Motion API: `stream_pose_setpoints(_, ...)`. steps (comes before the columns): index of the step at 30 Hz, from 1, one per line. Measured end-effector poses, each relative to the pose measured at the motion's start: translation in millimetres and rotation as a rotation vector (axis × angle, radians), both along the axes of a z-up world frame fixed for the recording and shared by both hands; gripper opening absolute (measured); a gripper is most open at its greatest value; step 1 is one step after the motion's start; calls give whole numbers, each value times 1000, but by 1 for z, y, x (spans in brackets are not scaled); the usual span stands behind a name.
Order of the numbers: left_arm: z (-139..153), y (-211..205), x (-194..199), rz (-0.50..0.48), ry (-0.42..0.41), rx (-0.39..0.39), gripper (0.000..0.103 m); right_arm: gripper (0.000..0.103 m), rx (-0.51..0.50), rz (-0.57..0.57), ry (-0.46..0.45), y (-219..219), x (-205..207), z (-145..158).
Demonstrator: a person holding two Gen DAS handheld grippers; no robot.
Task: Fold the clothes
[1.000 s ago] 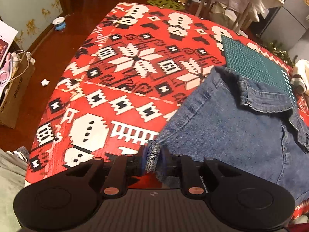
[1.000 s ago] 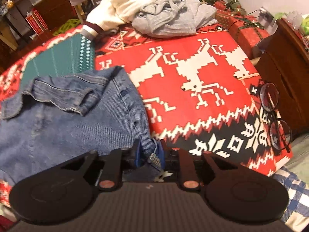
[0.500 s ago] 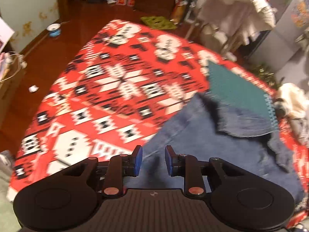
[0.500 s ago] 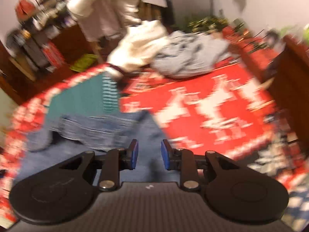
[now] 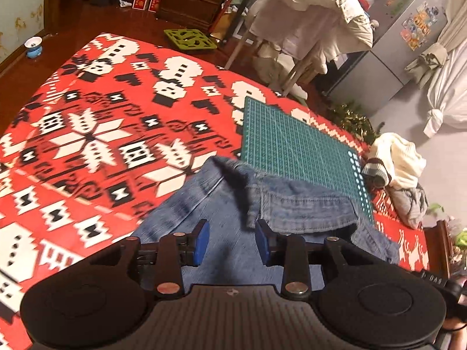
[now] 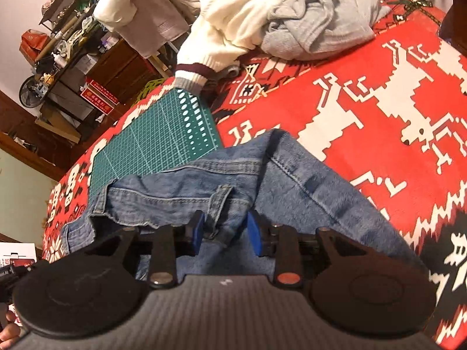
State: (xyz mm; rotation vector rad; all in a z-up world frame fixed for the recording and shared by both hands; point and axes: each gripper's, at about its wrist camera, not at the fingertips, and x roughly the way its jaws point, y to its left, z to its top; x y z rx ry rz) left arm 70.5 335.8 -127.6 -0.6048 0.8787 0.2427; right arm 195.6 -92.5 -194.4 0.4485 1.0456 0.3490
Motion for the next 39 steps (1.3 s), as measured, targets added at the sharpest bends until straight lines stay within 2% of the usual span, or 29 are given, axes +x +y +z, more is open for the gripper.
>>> stream_pose_setpoints(3,-5,1,12,9,-6,-12,37,38,56,-22,18,-3,6,-9)
stream_pose_setpoints(7,-18,2,26,1,0,-74,36,40,109,-41,23,-7,11,-15)
stream_pose_setpoints(10,-21,0,33,-7,-14,-93,32,40,149,-61,28,-10,15,-19)
stream_pose_setpoints(11,-22,-1,36,-10,-18,-99,32,36,158,-70,30,-11,16,-19)
stream_pose_setpoints(12,-23,-2,38,-13,-22,-106,27,28,167,-77,30,-12,17,-20)
stream_pose_setpoints(14,-25,-3,43,-19,-31,-118,15,22,185,-93,22,-13,18,-20)
stream_pose_setpoints(15,-26,-4,46,-22,-36,-125,13,18,201,-101,16,-14,19,-20)
stream_pose_setpoints(17,-25,-4,50,-18,-53,-133,12,16,230,-120,-11,-16,21,-17)
stream_pose_setpoints(24,-14,24,55,100,-158,-267,10,12,297,-143,-139,-12,42,-2)
stream_pose_setpoints(28,-8,35,57,120,-212,-321,10,13,333,-147,-210,-13,59,4)
stream_pose_setpoints(31,-5,35,58,145,-228,-270,16,29,308,-164,-258,-7,68,6)
stream_pose_setpoints(32,-2,34,57,144,-240,-240,22,35,299,-162,-269,-6,69,6)
stream_pose_setpoints(33,-1,34,57,140,-251,-222,32,35,289,-159,-281,-5,69,7)
stream_pose_setpoints(35,3,32,57,135,-277,-195,40,35,271,-153,-303,-3,69,8)
stream_pose_setpoints(39,8,24,59,111,-267,-94,41,38,232,-115,-343,1,64,18)
